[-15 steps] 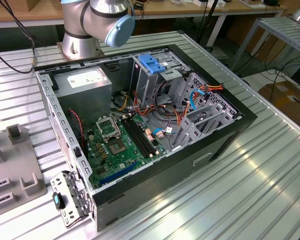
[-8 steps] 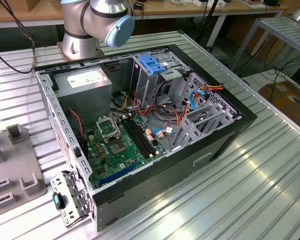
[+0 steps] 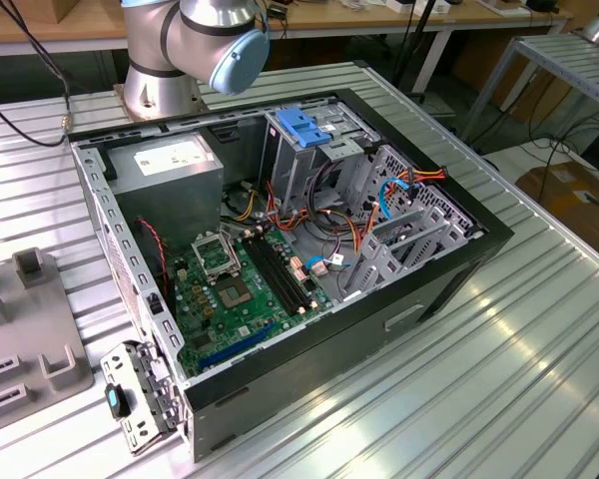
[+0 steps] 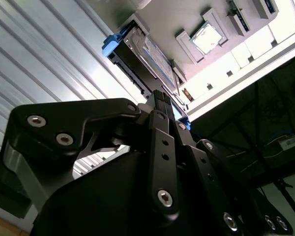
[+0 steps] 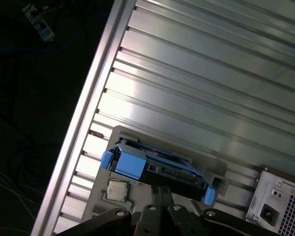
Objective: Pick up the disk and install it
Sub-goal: 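Pick up the disk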
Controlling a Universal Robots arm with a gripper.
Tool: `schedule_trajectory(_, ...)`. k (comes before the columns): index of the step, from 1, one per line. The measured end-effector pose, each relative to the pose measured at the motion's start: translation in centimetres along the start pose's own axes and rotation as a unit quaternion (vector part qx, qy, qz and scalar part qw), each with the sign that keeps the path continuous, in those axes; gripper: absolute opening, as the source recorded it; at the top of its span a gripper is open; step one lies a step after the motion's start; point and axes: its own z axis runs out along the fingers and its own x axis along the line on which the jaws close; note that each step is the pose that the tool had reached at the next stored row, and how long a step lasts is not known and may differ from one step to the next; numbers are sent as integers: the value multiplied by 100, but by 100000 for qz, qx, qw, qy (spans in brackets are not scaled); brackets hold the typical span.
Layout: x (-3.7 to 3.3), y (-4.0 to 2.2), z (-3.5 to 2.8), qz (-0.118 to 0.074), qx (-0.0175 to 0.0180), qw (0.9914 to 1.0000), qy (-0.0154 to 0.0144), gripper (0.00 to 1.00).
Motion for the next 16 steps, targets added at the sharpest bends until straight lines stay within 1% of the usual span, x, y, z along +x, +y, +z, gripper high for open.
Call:
schedule_trajectory(7, 0, 0, 0, -97, -2, 100000, 2, 11)
schedule_trajectory(9, 0, 0, 0, -436, -9, 99999, -6, 11)
schedule_trajectory(12, 0, 0, 0, -3060, -67, 99953, -54, 11)
schedule_trajectory(16, 0, 0, 1, -5274, -116, 99861, -98, 11)
